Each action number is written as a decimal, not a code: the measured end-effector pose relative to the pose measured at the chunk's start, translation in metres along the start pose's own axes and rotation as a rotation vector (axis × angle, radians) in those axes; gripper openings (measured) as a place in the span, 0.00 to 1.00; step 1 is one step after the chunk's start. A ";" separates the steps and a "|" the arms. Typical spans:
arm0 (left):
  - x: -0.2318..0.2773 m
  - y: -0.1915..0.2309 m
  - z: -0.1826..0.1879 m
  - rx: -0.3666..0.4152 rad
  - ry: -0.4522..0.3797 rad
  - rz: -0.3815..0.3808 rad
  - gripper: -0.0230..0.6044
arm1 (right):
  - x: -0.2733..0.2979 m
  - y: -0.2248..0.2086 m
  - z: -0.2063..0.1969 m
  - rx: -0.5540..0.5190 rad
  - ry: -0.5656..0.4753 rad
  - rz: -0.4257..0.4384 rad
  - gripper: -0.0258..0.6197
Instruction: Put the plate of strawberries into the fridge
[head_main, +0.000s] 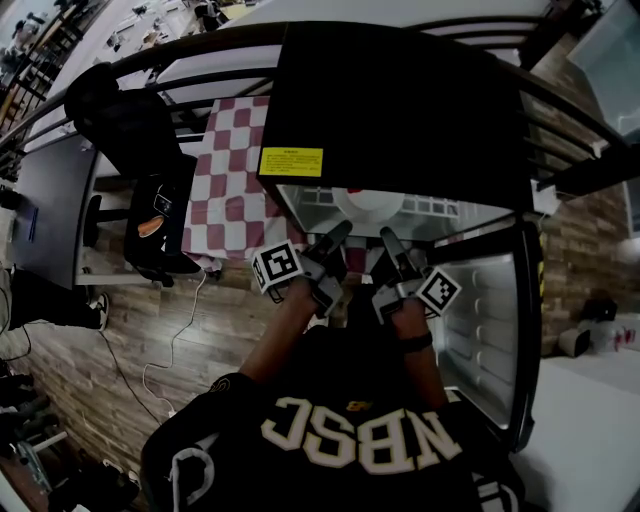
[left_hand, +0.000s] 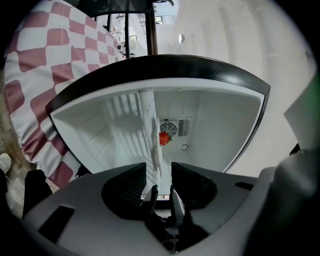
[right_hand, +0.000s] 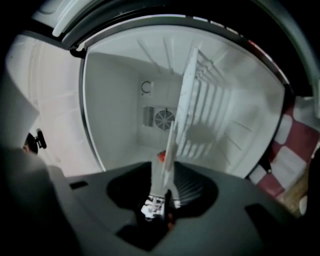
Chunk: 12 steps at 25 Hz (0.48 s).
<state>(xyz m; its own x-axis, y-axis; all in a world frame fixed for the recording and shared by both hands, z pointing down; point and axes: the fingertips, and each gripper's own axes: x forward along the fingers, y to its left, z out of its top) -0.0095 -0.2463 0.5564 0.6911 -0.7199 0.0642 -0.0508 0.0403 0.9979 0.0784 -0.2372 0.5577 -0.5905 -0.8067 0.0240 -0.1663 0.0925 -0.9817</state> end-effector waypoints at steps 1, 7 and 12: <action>0.000 0.000 -0.002 0.005 0.004 -0.001 0.30 | -0.001 -0.002 -0.001 0.010 0.002 -0.006 0.27; 0.004 -0.004 -0.005 0.019 0.005 -0.014 0.27 | 0.002 -0.001 -0.006 0.026 0.020 0.011 0.26; 0.008 0.001 -0.003 0.010 -0.006 -0.006 0.27 | 0.007 -0.005 -0.002 0.024 0.028 0.004 0.24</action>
<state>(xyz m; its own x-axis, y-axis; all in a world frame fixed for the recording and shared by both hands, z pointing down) -0.0015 -0.2496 0.5575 0.6871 -0.7242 0.0584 -0.0539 0.0293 0.9981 0.0739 -0.2422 0.5631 -0.6127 -0.7899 0.0252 -0.1452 0.0812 -0.9861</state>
